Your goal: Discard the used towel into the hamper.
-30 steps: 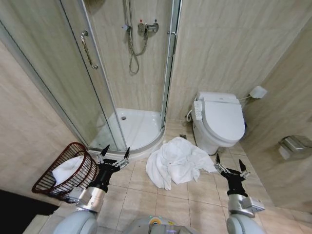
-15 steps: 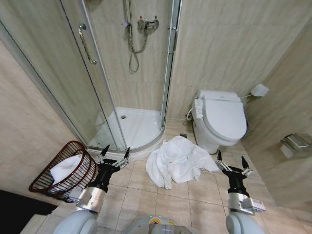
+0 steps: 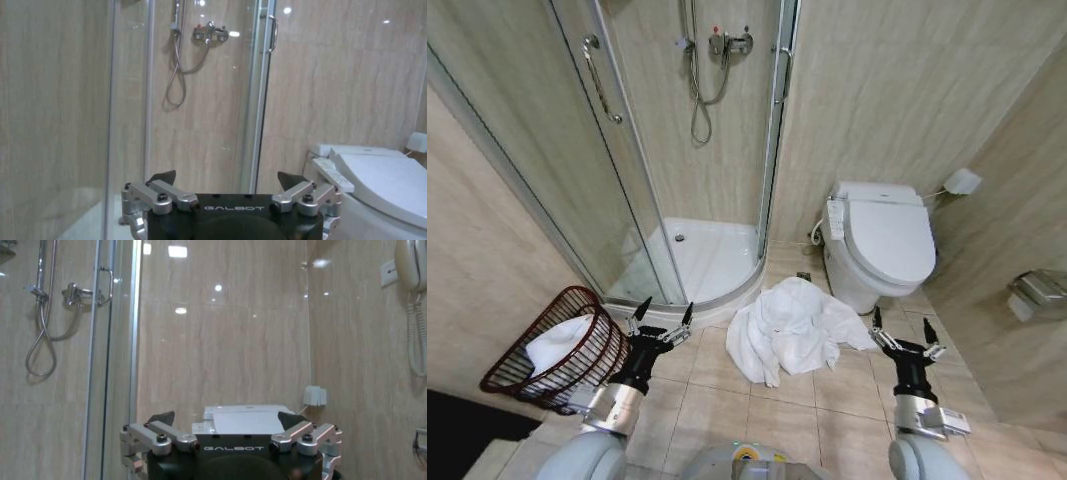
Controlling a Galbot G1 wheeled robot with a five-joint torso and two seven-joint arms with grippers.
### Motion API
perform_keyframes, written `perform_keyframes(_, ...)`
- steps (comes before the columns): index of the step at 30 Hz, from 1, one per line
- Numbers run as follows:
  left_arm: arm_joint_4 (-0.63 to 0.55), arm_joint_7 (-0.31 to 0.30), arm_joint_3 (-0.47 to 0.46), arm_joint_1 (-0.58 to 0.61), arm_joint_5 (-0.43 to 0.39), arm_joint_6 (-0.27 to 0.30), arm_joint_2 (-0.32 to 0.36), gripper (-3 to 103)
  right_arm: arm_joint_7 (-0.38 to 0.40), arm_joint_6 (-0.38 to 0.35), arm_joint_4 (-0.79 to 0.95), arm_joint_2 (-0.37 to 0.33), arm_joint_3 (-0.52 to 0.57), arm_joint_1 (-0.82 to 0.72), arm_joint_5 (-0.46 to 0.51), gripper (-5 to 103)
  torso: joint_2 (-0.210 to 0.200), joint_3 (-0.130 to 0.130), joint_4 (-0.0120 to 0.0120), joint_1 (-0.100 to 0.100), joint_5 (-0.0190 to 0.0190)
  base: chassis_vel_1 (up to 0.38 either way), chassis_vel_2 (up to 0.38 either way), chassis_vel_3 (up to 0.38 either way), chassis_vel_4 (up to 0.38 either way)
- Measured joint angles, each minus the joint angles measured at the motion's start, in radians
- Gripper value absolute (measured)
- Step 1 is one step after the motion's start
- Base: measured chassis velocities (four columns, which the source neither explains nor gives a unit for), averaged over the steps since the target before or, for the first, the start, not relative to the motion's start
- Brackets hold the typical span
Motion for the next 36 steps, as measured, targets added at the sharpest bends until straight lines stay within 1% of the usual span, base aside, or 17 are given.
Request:
perform_keyframes(10, 0.0, 0.0, 0.0, 0.0, 0.0, 0.0, 0.0, 99, -0.01, -0.013, 0.013, 0.001, -0.003, -0.013, 0.009, 100, -0.044, -0.026, 0.0, -0.017, 0.0, 0.0, 0.0, 0.0, 0.0)
perform_keyframes(17, 0.0, 0.0, 0.0, 0.0, 0.0, 0.0, 0.0, 99, -0.01, -0.018, 0.017, -0.001, -0.001, -0.012, 0.011, 100, -0.065, -0.039, 0.0, -0.026, 0.0, 0.0, 0.0, 0.0, 0.0)
perform_keyframes(21, 0.0, 0.0, 0.0, 0.0, 0.0, 0.0, 0.0, 99, -0.011, -0.018, 0.018, -0.001, -0.001, -0.012, 0.011, 100, -0.086, -0.052, 0.0, -0.034, 0.0, 0.0, 0.0, 0.0, 0.0)
perform_keyframes(27, 0.0, 0.0, 0.0, 0.0, 0.0, 0.0, 0.0, 99, -0.012, -0.009, 0.016, 0.005, -0.005, -0.013, 0.008, 100, -0.112, -0.068, 0.0, -0.044, 0.0, 0.0, 0.0, 0.0, 0.0)
perform_keyframes(31, 0.0, 0.0, 0.0, 0.0, 0.0, 0.0, 0.0, 99, -0.012, -0.006, 0.016, 0.007, -0.006, -0.014, 0.009, 100, -0.118, -0.071, 0.0001, -0.046, -0.0001, 0.0, 0.0, 0.0, 0.0)
perform_keyframes(34, 0.0, 0.0, 0.0, 0.0, 0.0, 0.0, 0.0, 99, -0.006, 0.024, 0.003, 0.006, -0.003, -0.007, 0.013, 100, -0.132, -0.079, 0.0002, -0.053, 0.0001, 0.0, 0.0, 0.0, 0.0)
perform_keyframes(36, 0.0, 0.0, 0.0, 0.0, 0.0, 0.0, 0.0, 99, -0.005, 0.026, 0.002, 0.005, -0.002, -0.006, 0.015, 100, -0.137, -0.081, 0.0002, -0.055, 0.0, 0.0, 0.0, 0.0, 0.0)
